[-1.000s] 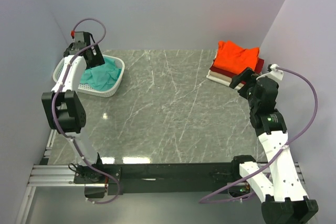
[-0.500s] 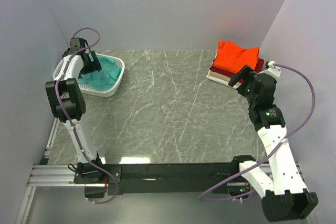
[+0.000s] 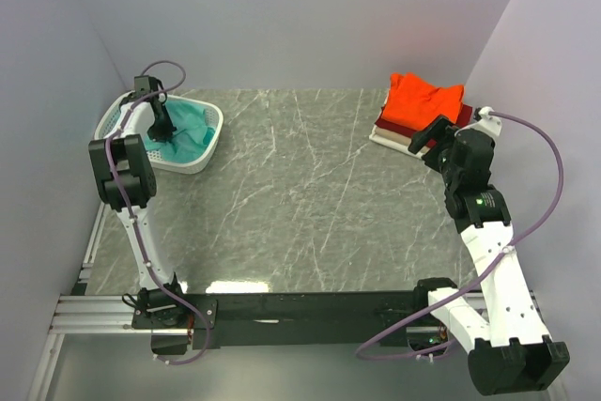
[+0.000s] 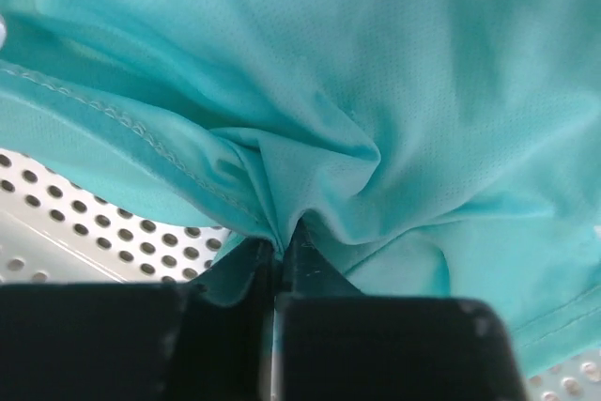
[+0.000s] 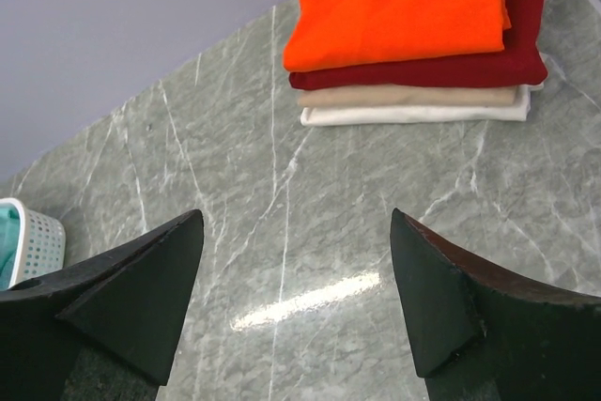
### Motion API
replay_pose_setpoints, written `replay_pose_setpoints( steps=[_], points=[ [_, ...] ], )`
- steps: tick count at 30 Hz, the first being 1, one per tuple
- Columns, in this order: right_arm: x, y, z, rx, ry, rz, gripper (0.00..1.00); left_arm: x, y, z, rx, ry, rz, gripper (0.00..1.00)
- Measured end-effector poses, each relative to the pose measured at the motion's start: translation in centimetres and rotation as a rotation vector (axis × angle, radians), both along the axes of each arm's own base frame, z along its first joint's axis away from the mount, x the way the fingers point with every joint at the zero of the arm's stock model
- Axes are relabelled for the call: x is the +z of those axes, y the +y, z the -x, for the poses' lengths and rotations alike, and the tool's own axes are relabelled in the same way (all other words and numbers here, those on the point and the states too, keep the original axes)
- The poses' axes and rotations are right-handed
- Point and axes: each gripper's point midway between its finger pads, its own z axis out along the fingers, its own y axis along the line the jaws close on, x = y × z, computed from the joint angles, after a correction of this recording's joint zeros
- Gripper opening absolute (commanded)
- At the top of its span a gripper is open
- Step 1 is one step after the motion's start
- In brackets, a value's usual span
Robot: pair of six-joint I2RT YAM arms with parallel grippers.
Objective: Fold and stack the t-shirts
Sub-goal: Grab the tshirt from the pile, then move the tshirt to the center of the board
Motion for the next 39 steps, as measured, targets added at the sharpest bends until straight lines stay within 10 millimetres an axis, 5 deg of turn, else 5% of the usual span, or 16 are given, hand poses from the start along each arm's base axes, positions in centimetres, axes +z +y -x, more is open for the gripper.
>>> replay_pose_setpoints(
  steps=[5, 9, 18, 24, 28, 39],
  points=[
    [0.1, 0.2, -0.2, 0.006, 0.001, -0.005, 0.86, 1.4, 0.0, -0.2, -0.008, -0.029, -0.003, 0.0],
    [0.1, 0.2, -0.2, 0.011, 0.002, -0.007, 0.85, 5.7, -0.2, -0.5, -0.001, -0.118, -0.001, 0.0],
    [0.3, 0.6, -0.1, 0.03, -0.005, -0.014, 0.85, 26.0, -0.9, 1.8, 0.089, -0.614, 0.078, 0.0],
    [0.8, 0.8, -0.1, 0.042, -0.025, -0.019, 0.85, 36.7, -2.8, 5.4, 0.074, -0.903, 0.137, 0.0],
    [1.0, 1.1, -0.1, 0.059, -0.034, -0.025, 0.85, 42.2, -5.8, 7.4, -0.014, -1.048, 0.195, 0.0],
    [2.4, 1.5, 0.8, 0.075, -0.087, -0.041, 0.84, 56.0, -19.7, 12.8, -0.487, -1.342, 0.471, 0.0]
  ],
)
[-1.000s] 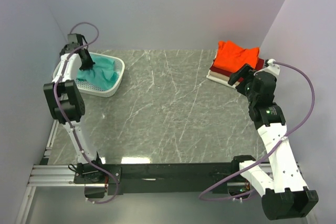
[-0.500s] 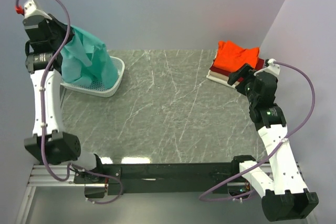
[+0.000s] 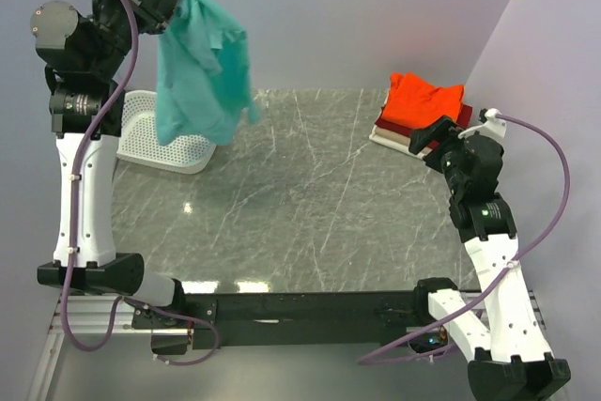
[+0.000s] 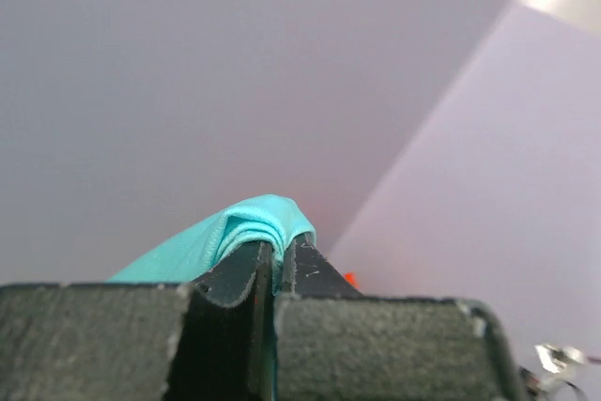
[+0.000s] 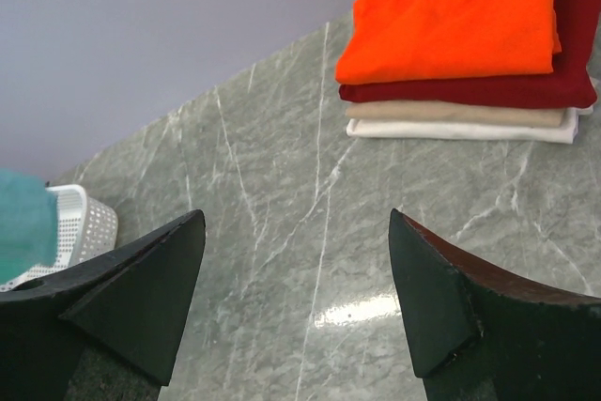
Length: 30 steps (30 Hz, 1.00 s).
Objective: Fold and stack the t-shirts
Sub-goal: Move the tshirt to the center of the board
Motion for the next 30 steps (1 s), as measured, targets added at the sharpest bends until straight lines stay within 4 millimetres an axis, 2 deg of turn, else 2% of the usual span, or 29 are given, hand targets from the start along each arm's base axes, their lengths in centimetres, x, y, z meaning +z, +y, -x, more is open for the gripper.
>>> replay_pose_setpoints(
  steps=[2, 5, 8, 10, 11, 12, 13, 16, 19, 20, 21, 23, 25, 30],
  points=[
    [0.3, 0.0, 0.3, 0.001, -0.012, -0.001, 0.85, 1.5, -2.2, 1.4, -0.093, -0.052, 0.019, 0.0],
    [0.5, 0.0, 0.6, 0.002, -0.018, -0.002, 0.84, 2.3, -5.4, 3.0, -0.223, -0.078, 0.043, 0.0],
    [0.2, 0.0, 0.7, 0.003, -0.012, -0.003, 0.84, 1.4, -7.7, 3.7, -0.31, -0.064, 0.053, 0.0],
    [-0.2, 0.1, 0.9, 0.005, 0.0, -0.002, 0.84, -0.7, -8.5, 3.2, -0.331, -0.014, 0.058, 0.03],
    [-0.4, 0.1, 0.9, 0.005, 0.004, -0.002, 0.84, -2.2, -8.6, 2.8, -0.331, 0.024, 0.059, 0.2],
    [-0.5, 0.1, 0.9, 0.005, 0.007, -0.002, 0.84, -4.3, -8.8, 1.9, -0.327, 0.081, 0.059, 0.3],
    [-0.7, 0.1, 1.0, 0.006, 0.008, -0.002, 0.84, -6.1, -8.9, 1.2, -0.319, 0.127, 0.056, 0.5],
    [-1.7, 0.1, 1.2, 0.006, 0.028, -0.001, 0.82, -15.0, -8.9, -1.5, -0.261, 0.361, 0.035, 0.71],
    [-3.4, 0.2, 1.3, 0.013, 0.063, 0.001, 0.8, -26.1, -8.7, -2.6, -0.19, 0.648, -0.021, 0.78],
    [-4.0, 0.2, 1.4, 0.019, 0.077, 0.002, 0.79, -29.0, -8.7, -2.5, -0.173, 0.724, -0.044, 0.8],
    [-4.7, 0.4, 1.4, 0.026, 0.096, 0.001, 0.79, -32.4, -8.6, -2.0, -0.155, 0.814, -0.073, 0.81],
    [-6.0, 0.7, 1.3, 0.044, 0.131, 0.003, 0.78, -37.2, -8.7, -0.3, -0.131, 0.942, -0.133, 0.83],
    [-7.4, 1.3, 1.2, 0.068, 0.171, 0.005, 0.78, -39.7, -9.0, 1.3, -0.121, 1.014, -0.186, 0.84],
    [-12.0, 3.5, 0.6, 0.16, 0.314, 0.017, 0.76, -41.1, -9.7, 3.1, -0.1, 1.033, -0.271, 0.83]
  ],
)
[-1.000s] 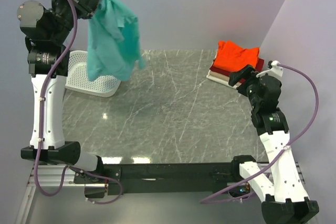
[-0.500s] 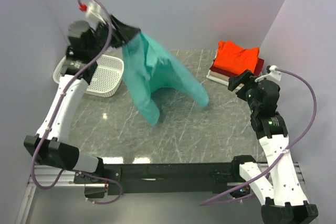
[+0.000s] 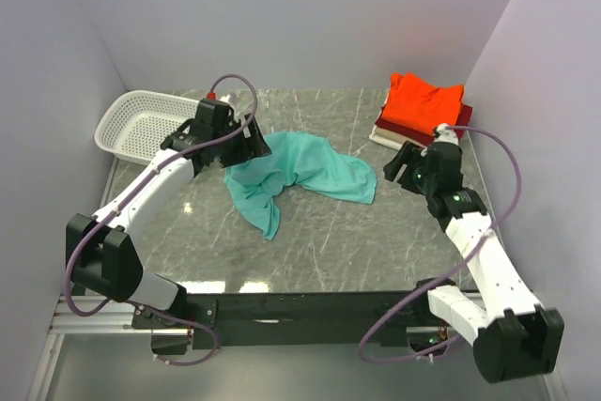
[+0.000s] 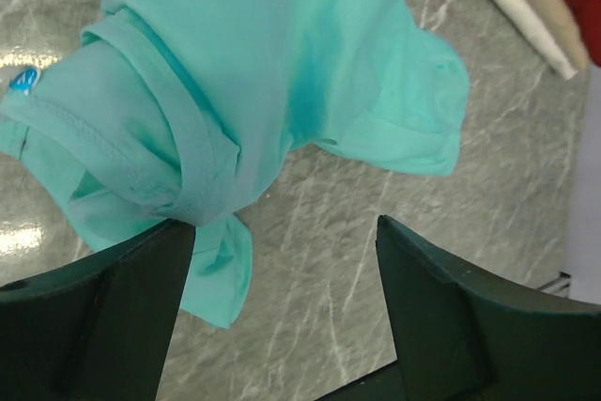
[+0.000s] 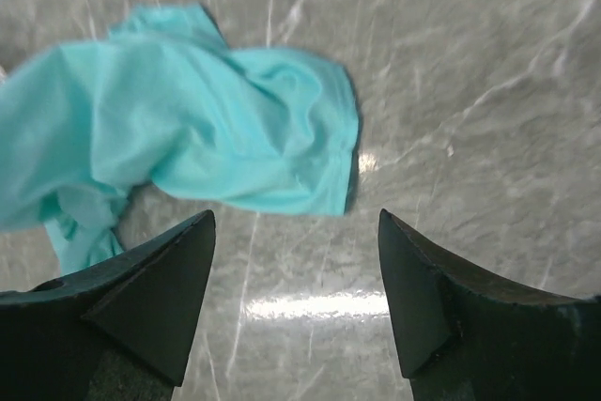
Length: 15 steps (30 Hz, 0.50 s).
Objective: Fold and stack the t-shirts
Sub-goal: Move the tshirt to the center of the board
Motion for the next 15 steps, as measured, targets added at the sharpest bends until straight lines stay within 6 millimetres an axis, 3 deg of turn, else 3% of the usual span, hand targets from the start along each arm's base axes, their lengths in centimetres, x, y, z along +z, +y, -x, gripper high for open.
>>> replay_pose_setpoints(
  steps=[6, 10, 15],
  points=[
    [-5.7, 1.9, -0.4, 0.08, 0.201, 0.003, 0.71, -2.6, 0.4, 1.4, 0.011, 0.05, -0.089, 0.83],
    [-8.6, 2.7, 0.0, 0.114, 0.308, 0.004, 0.7, -4.5, 1.4, 2.0, 0.033, 0.093, -0.139, 0.84],
    [-11.3, 3.6, 0.8, 0.153, 0.414, -0.011, 0.68, -5.4, 2.4, 2.0, 0.053, 0.103, -0.198, 0.84]
  ],
)
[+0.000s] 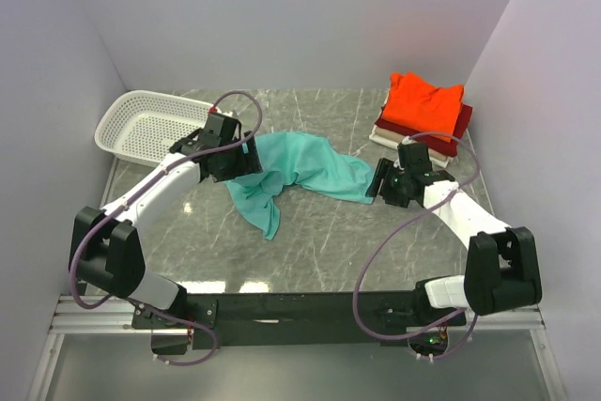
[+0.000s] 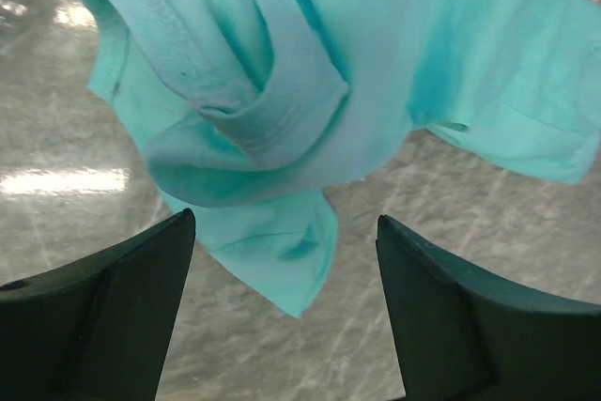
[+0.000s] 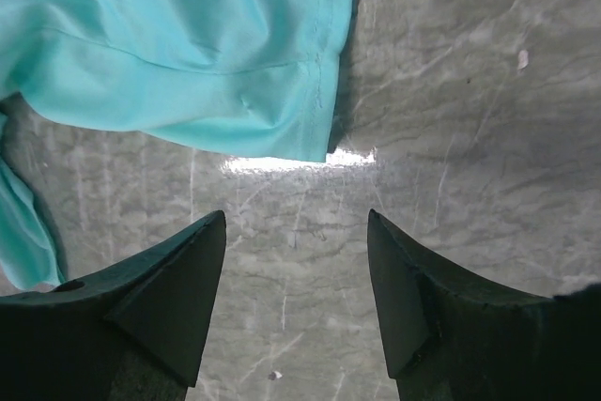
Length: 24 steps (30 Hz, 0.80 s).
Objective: Fold and stack the t-shirts
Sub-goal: Move the tshirt to the center of the board, then flatten the tshirt out
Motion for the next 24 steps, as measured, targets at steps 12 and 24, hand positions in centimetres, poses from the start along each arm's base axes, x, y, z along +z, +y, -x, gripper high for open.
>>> replay_pose_setpoints(
  steps=[12, 24],
  points=[
    [-3.7, 0.8, 0.7, 0.034, 0.138, -0.014, 0.61, -4.2, 1.3, -0.6, -0.044, 0.045, -0.138, 0.8],
    [-3.8, 1.2, -2.0, 0.054, 0.132, -0.002, 0.55, -7.0, 2.1, -3.0, -0.057, 0.095, -0.198, 0.74]
  ],
)
